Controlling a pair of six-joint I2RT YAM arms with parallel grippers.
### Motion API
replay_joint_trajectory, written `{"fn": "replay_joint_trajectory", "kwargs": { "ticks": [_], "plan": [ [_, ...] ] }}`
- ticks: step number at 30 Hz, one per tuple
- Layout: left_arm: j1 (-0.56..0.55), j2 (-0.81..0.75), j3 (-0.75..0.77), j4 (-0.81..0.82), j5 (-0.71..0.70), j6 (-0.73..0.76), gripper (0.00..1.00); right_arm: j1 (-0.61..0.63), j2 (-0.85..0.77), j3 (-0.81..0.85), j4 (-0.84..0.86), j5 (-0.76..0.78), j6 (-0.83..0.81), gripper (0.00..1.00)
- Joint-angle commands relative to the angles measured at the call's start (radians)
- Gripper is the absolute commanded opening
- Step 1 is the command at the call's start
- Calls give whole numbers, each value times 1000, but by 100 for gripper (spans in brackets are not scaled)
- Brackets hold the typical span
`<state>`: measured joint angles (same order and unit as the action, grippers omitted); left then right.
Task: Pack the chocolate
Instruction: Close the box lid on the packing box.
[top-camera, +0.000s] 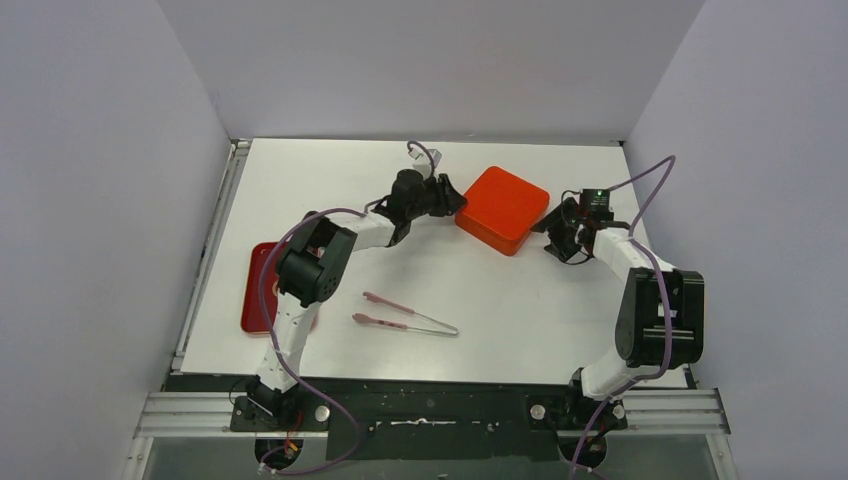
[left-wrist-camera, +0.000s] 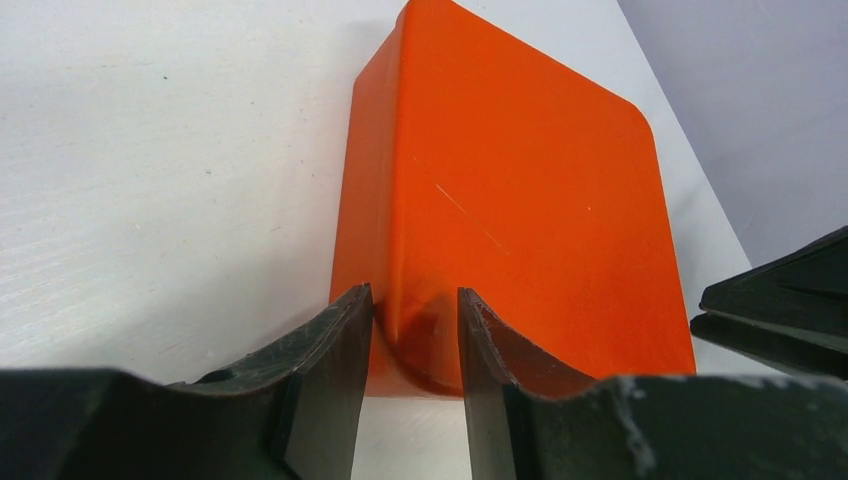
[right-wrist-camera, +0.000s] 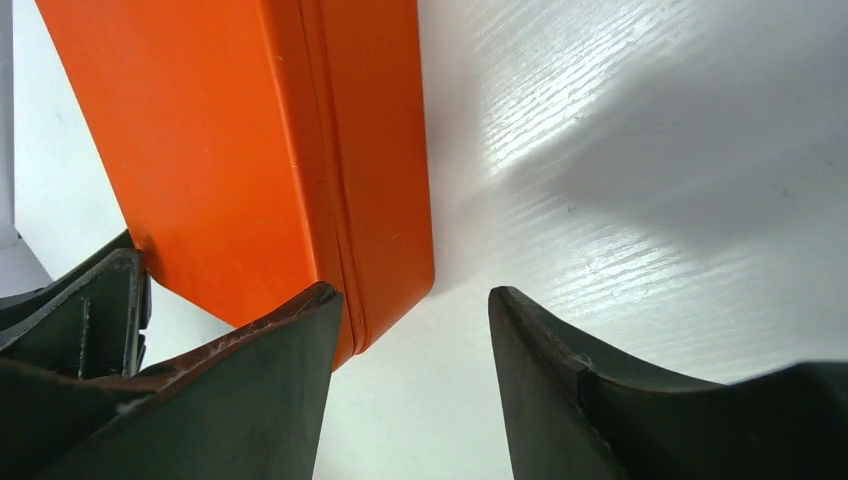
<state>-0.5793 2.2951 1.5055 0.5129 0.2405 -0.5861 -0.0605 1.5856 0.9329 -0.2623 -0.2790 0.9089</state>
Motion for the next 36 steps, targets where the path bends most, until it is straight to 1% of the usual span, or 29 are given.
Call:
{"fn": "replay_joint_trajectory", "kwargs": {
  "ticks": [1, 5, 9, 13, 16, 17, 20, 22, 26, 31, 33, 36],
  "plan": [
    [-6, -12, 37, 120, 11, 1, 38, 5, -30, 85, -19, 49, -88, 57],
    [-5, -7, 47, 153, -20, -4, 44, 21, -15, 115, -2, 52, -88, 60],
    [-7, 15, 71, 142, -24, 3, 44, 44, 10, 132, 25, 52, -79, 62],
    [-17, 24, 68, 137, -16, 21, 37, 50, 54, 152, 21, 71, -72, 62],
    [-33, 15, 56, 124, -10, 63, 34, 54, 101, 169, -32, 112, -77, 61],
    [-38, 11, 51, 122, -5, 73, 33, 54, 119, 173, -49, 129, -87, 59],
    [-48, -3, 27, 127, 2, 83, 31, 86, 144, 140, -88, 184, -104, 46],
    [-51, -20, -2, 145, -8, 83, 31, 90, 133, 106, -99, 226, -105, 40],
    [-51, -51, -31, 150, -25, 83, 30, 95, 117, 89, -115, 287, -122, 35],
    [-46, -75, -19, 142, -28, 36, 37, 103, 103, 121, -169, 371, -135, 27],
    [-44, -82, -6, 154, -20, 19, 39, 103, 81, 129, -187, 398, -135, 25],
    [-42, -88, 9, 169, -11, -14, 44, 107, 55, 146, -205, 428, -146, 27]
  ]
}}
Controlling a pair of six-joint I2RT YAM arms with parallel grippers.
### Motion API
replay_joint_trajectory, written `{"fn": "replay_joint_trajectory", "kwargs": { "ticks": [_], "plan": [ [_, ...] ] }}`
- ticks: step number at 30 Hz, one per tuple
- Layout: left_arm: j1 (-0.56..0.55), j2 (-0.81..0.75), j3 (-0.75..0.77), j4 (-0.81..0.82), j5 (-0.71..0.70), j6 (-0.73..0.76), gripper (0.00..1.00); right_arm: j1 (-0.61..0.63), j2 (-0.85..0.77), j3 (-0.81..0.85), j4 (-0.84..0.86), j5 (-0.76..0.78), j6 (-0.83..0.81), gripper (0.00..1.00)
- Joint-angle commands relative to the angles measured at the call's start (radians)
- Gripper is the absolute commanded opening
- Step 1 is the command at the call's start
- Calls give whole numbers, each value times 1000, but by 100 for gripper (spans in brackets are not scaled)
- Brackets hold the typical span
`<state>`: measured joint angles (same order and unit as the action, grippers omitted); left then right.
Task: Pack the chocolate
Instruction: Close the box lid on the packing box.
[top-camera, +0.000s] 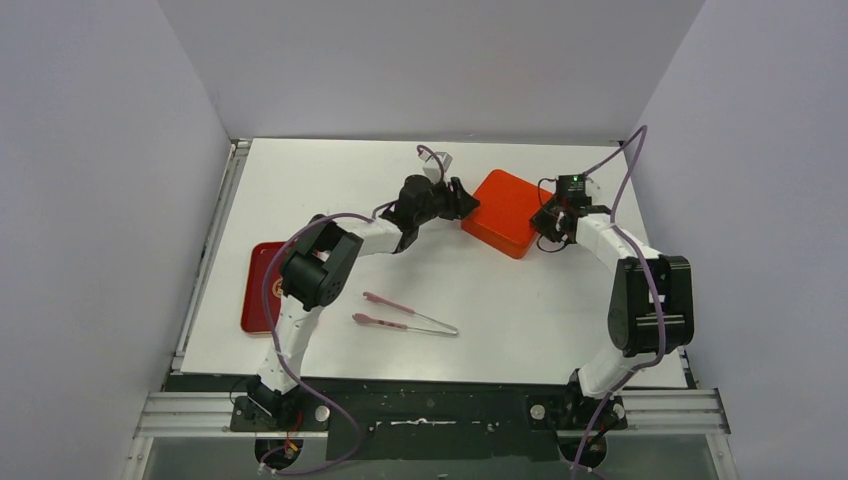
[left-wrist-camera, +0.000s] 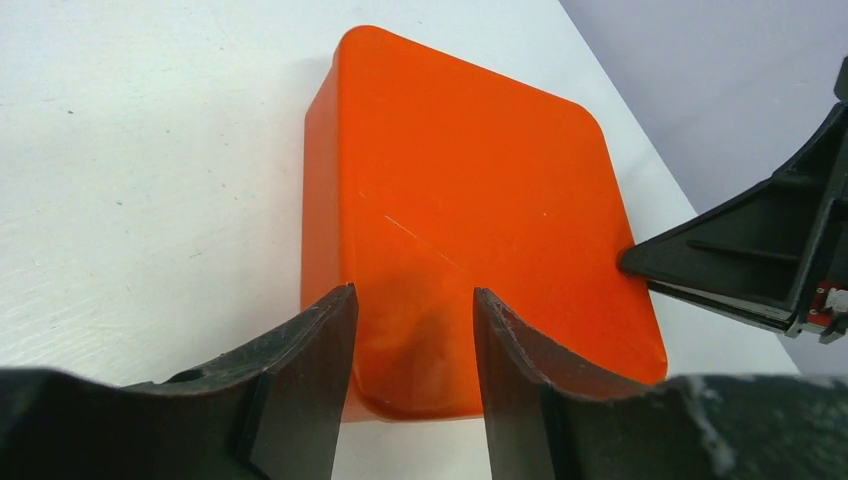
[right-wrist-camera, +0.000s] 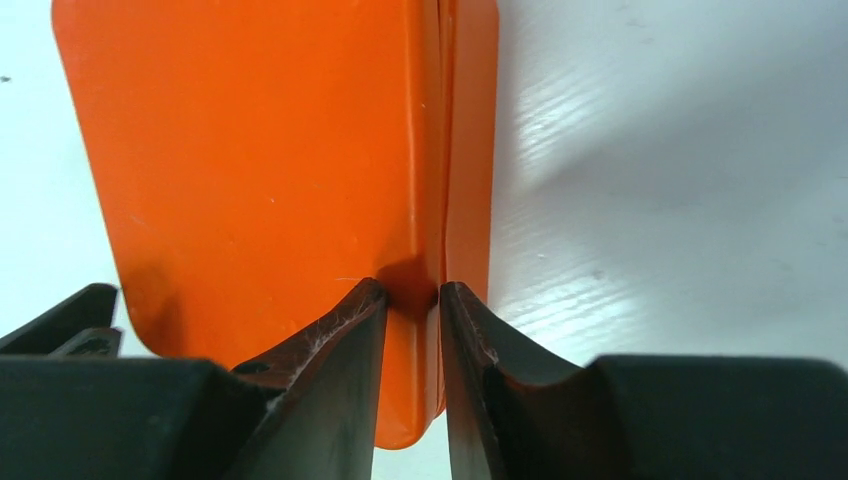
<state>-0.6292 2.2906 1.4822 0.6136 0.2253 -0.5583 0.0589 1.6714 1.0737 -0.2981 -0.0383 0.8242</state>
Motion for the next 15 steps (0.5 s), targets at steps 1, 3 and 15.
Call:
{"fn": "replay_joint_trajectory", "kwargs": {
  "ticks": [1, 3, 15],
  "plan": [
    [8, -86, 35, 76, 7, -54, 46, -10, -36, 5, -167, 188, -62, 28],
    [9, -91, 39, 92, 13, -76, 49, -12, -32, -4, -163, 180, -58, 32],
    [7, -34, 68, -48, -14, 37, 54, -85, -14, 78, -93, 15, -196, 63]
  ]
}}
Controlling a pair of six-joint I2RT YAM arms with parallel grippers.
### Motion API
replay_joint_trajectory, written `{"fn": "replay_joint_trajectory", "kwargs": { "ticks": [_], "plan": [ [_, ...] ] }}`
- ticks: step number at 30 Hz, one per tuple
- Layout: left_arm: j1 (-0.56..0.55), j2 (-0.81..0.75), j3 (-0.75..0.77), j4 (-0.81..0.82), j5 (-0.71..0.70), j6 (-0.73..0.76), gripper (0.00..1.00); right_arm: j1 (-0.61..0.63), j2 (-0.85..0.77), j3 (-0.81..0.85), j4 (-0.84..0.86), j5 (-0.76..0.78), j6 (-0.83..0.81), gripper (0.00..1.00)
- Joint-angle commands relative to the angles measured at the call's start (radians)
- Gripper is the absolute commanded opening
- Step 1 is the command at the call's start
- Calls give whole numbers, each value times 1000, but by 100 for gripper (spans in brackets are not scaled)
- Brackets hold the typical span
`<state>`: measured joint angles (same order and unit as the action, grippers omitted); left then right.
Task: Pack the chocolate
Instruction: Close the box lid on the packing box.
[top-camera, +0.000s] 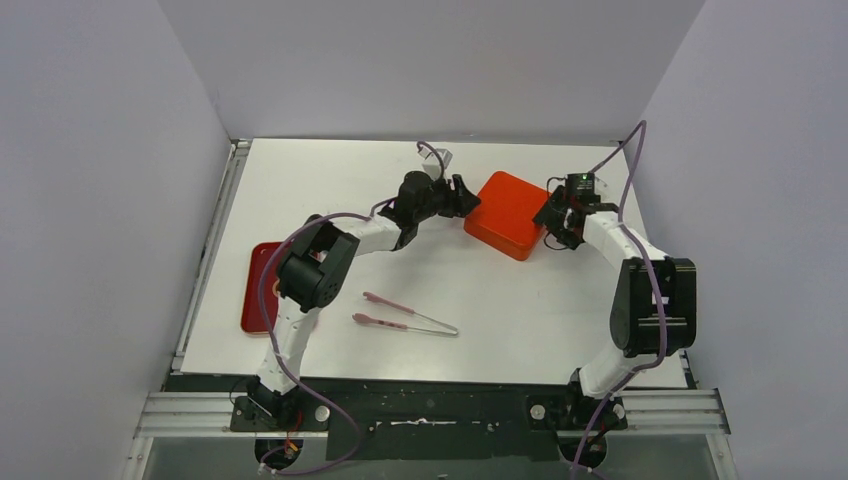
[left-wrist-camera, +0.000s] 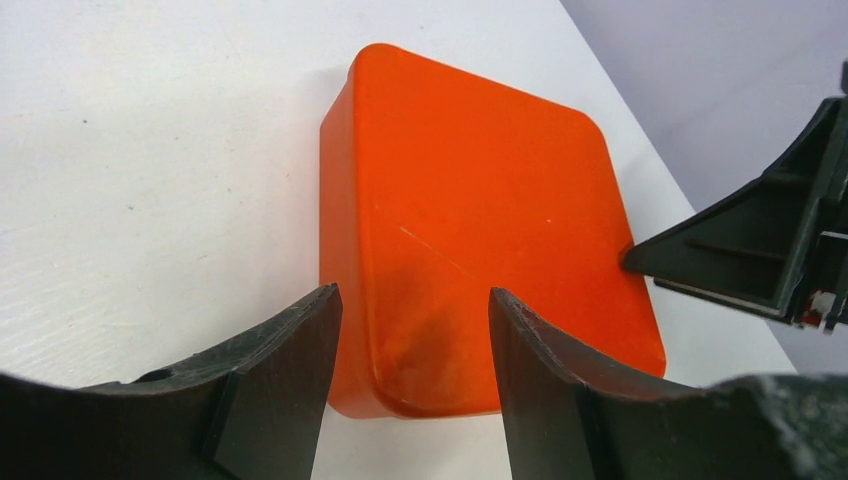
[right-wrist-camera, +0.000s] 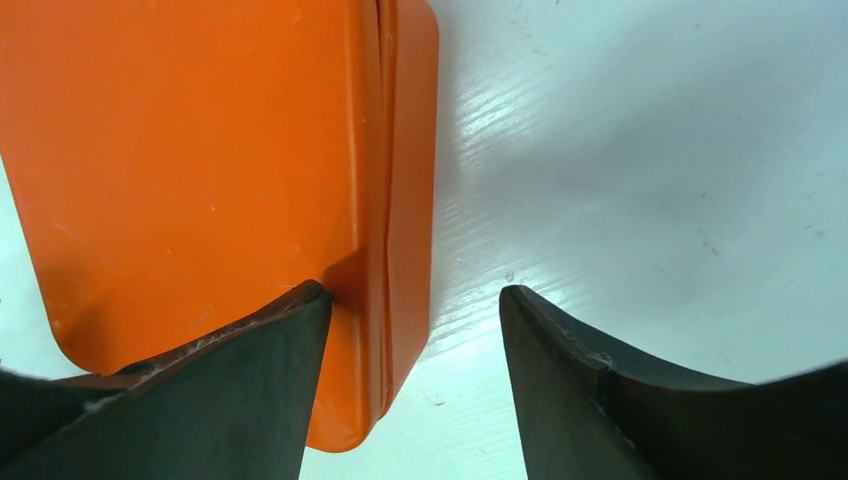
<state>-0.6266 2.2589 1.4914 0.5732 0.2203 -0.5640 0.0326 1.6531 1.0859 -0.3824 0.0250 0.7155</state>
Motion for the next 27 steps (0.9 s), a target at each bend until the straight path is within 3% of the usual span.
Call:
{"fn": "replay_joint_trajectory", "kwargs": {
  "ticks": [1, 8, 11, 14, 17, 21, 24, 27],
  "plan": [
    [2, 11, 67, -6, -4, 38, 53, -68, 26, 84, -21, -88, -87, 63],
    [-17, 114, 233, 41, 184, -71, 44, -71, 53, -20, 186, -355, -69, 57],
    [-33, 133, 282, 120, 256, -132, 43, -70, 69, -18, 203, -379, -45, 53],
    [-42, 133, 310, 120, 279, -155, 42, -68, 72, -26, 176, -342, -27, 39],
    [-44, 100, 289, 101, 269, -131, 43, -65, 27, -81, 151, -227, -21, 19],
    [-43, 15, 234, 47, 228, -66, 47, -54, -1, -209, 194, -201, 15, 9],
    [-40, -66, 186, -82, 160, 29, 52, -7, 6, -253, 230, -218, 36, 7],
    [-31, -147, 102, -173, 59, 91, 55, 64, -18, -244, 221, -205, 60, 13]
  ]
}}
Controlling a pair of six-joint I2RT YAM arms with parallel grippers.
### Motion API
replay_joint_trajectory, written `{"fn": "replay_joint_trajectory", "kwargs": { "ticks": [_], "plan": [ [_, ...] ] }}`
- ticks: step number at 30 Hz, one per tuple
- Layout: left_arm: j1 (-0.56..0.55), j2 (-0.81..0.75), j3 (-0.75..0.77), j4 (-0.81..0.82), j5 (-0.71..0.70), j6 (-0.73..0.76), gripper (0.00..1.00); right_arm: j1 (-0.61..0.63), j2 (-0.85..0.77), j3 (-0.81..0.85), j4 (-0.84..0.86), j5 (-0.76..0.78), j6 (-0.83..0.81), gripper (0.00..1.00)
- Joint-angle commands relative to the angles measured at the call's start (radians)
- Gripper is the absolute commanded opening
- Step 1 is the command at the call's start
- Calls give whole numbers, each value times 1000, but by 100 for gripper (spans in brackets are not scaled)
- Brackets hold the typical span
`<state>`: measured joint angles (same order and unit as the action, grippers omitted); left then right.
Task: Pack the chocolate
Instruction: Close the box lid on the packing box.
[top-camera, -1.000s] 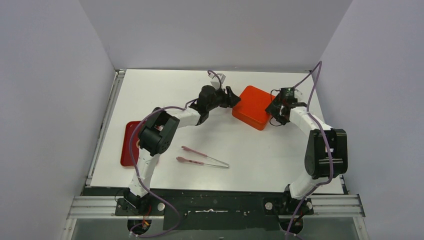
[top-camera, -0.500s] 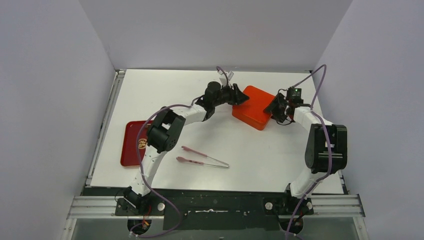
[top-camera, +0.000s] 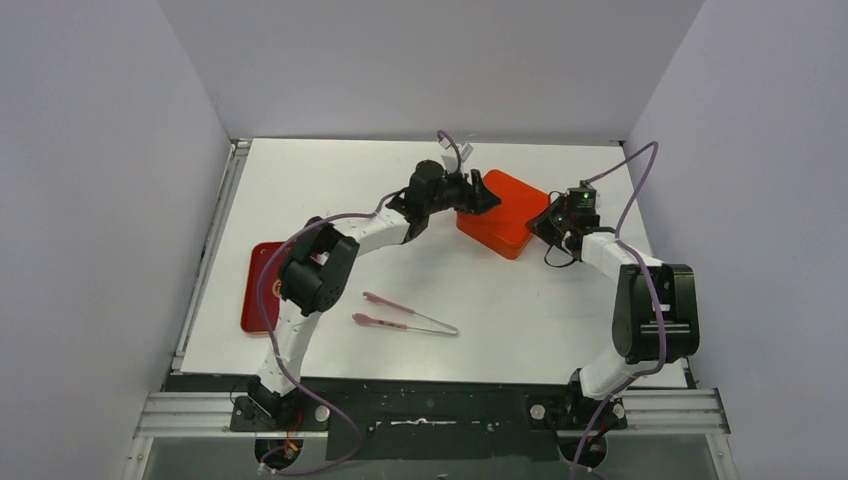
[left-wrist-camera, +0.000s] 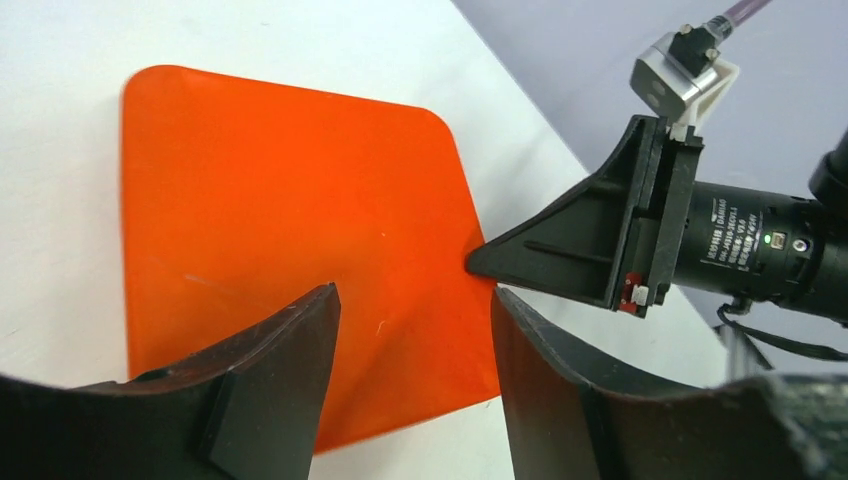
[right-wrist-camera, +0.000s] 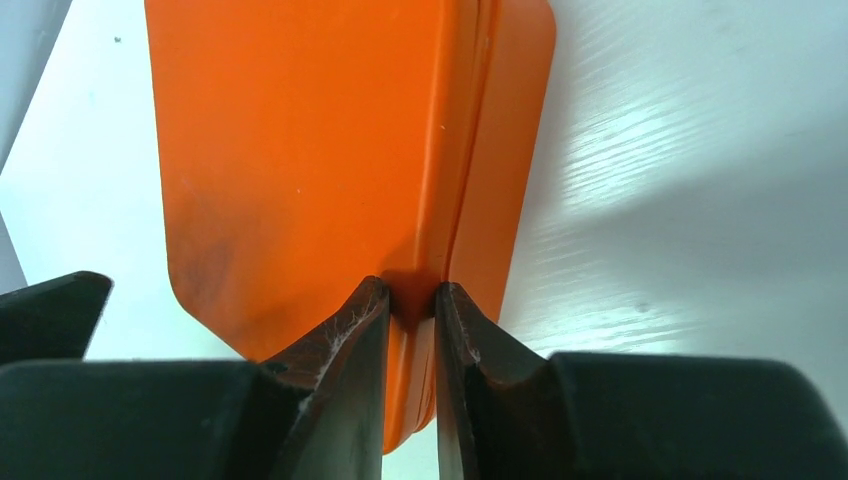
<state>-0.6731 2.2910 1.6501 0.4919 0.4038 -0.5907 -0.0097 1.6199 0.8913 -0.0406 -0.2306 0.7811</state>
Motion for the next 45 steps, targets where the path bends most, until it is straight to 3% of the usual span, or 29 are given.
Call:
{"fn": "replay_joint_trajectory", "kwargs": {
  "ticks": [1, 4, 7, 10, 14, 18, 22, 25, 33, 45],
  "plan": [
    [22, -205, -80, -123, -155, 121, 56, 127, 1, -43, -127, 54, 13, 17],
    [45, -275, -146, -206, -204, 117, 56, 196, -54, -7, -169, 53, 53, 26],
    [56, -344, -212, -258, -236, 137, 60, 238, -134, 43, -262, 106, 41, 45],
    [57, -389, -249, -308, -274, 174, 64, 232, -210, 112, -354, 170, -21, 57],
    [76, -426, -299, -348, -300, 151, 67, 227, -192, 291, -475, 187, -151, 59],
    [97, -417, -326, -293, -274, 138, 74, 204, -107, 447, -518, 127, -357, 71],
    [107, -345, -305, -213, -232, 97, 76, 110, 33, 578, -555, -47, -462, 74],
    [107, -288, -265, -193, -235, 91, 76, 68, 119, 640, -604, -95, -482, 75],
    [102, -176, -187, -141, -238, 53, 69, 14, 202, 628, -564, -129, -446, 73],
    [89, -216, -215, 13, -177, -54, 65, -22, 261, 536, -457, -200, -392, 72]
  ]
}}
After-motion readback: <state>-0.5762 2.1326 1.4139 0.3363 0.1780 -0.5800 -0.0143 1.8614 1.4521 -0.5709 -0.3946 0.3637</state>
